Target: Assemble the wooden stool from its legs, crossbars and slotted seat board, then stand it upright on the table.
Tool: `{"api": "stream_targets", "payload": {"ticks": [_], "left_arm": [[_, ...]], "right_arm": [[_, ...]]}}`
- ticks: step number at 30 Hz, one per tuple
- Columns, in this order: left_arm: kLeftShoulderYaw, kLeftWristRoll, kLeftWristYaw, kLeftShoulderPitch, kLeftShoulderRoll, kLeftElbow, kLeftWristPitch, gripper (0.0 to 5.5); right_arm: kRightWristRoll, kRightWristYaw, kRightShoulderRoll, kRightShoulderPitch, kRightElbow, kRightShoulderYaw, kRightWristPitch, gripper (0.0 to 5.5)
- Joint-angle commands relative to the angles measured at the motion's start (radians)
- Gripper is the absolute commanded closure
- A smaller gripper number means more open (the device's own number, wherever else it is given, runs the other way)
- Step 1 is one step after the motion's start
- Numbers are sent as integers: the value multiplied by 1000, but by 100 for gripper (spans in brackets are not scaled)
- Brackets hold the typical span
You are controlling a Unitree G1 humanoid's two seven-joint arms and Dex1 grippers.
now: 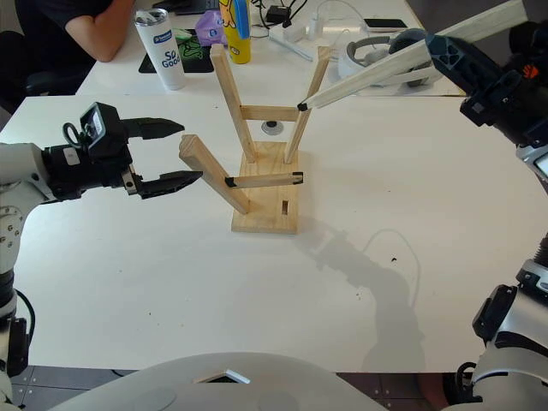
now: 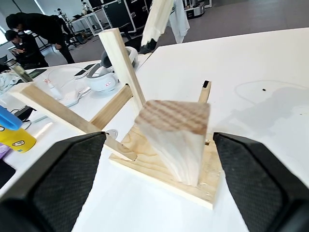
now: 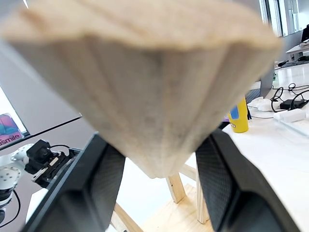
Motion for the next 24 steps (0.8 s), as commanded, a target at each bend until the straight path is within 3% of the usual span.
{"api": "stream_targets", "payload": {"ticks": [1, 14, 24], "left_arm": [[-28, 49, 13, 3, -5, 37, -52, 136], [-21, 116, 32, -9, 4, 112, -117, 136], [-12, 157, 48, -68, 0, 215, -159, 136]], "right_arm": [[-18, 20, 12, 17, -27, 7, -1, 339], [-182, 113, -8, 111, -45, 75, -78, 339], [-179, 152, 57, 223, -179, 139, -77, 339]]}}
